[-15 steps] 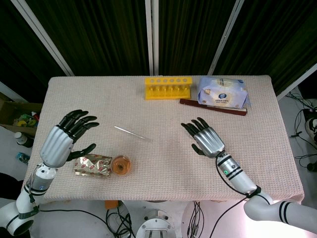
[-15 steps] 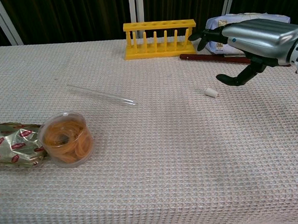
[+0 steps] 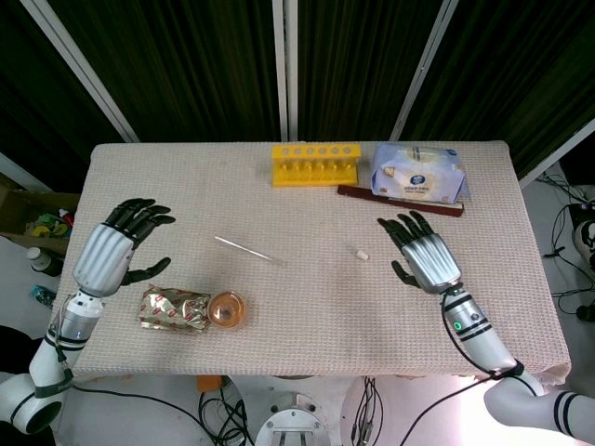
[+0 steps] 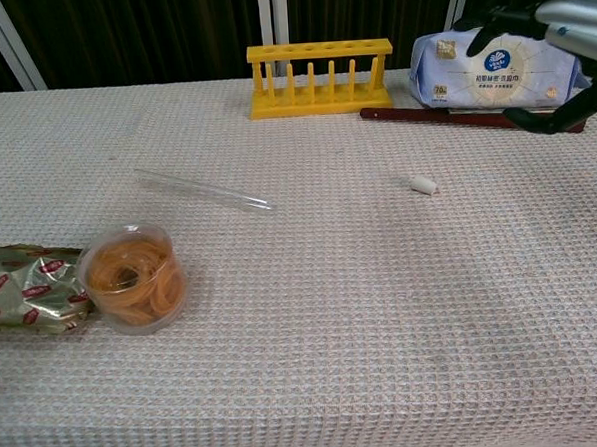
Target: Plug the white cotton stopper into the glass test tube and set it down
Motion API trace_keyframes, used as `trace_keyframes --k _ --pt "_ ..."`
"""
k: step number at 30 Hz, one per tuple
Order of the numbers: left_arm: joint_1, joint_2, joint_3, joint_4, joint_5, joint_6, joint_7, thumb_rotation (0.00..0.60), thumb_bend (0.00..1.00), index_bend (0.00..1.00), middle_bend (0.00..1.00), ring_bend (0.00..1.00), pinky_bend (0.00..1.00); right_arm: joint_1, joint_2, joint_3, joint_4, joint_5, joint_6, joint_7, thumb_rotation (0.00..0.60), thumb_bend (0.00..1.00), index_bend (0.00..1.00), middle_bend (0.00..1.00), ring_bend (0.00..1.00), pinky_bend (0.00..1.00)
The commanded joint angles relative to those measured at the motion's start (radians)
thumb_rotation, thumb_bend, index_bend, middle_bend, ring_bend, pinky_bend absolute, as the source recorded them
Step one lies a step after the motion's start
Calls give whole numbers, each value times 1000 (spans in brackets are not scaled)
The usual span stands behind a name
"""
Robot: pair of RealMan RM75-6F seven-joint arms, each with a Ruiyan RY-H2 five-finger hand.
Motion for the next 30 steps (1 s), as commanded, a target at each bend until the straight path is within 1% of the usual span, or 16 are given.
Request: trace_keyframes --k 1,6,10,13,19,25,30 --pt "-59 -5 -21 55 -116 -144 -38 600 190 308 255 167 189 -110 103 -33 -54 -39 147 64 600 381 68 198 83 111" --pt "-148 -51 -36 133 -186 -299 -25 600 237 349 254 167 189 -191 169 -51 -75 -69 259 105 600 381 67 206 83 111" --pt "-224 -101 -34 175 -222 -419 22 600 279 354 254 167 189 -211 184 -51 -83 -82 284 120 600 381 67 206 82 111" --pt "-278 -147 -32 196 -254 -499 76 600 283 366 254 167 189 -209 180 -48 -82 -92 281 120 600 381 67 206 83 111" --pt "-355 -252 -37 228 -307 -571 171 600 282 381 248 167 188 -186 162 -37 -76 -83 235 107 600 381 67 206 82 111" --pt "-420 -359 -24 294 -364 -631 295 600 270 381 234 166 188 -170 146 -31 -68 -77 203 99 600 381 67 206 82 111" --pt "-448 -443 -19 346 -442 -658 372 600 243 422 230 166 188 -164 136 -29 -57 -68 184 96 600 381 67 206 83 111"
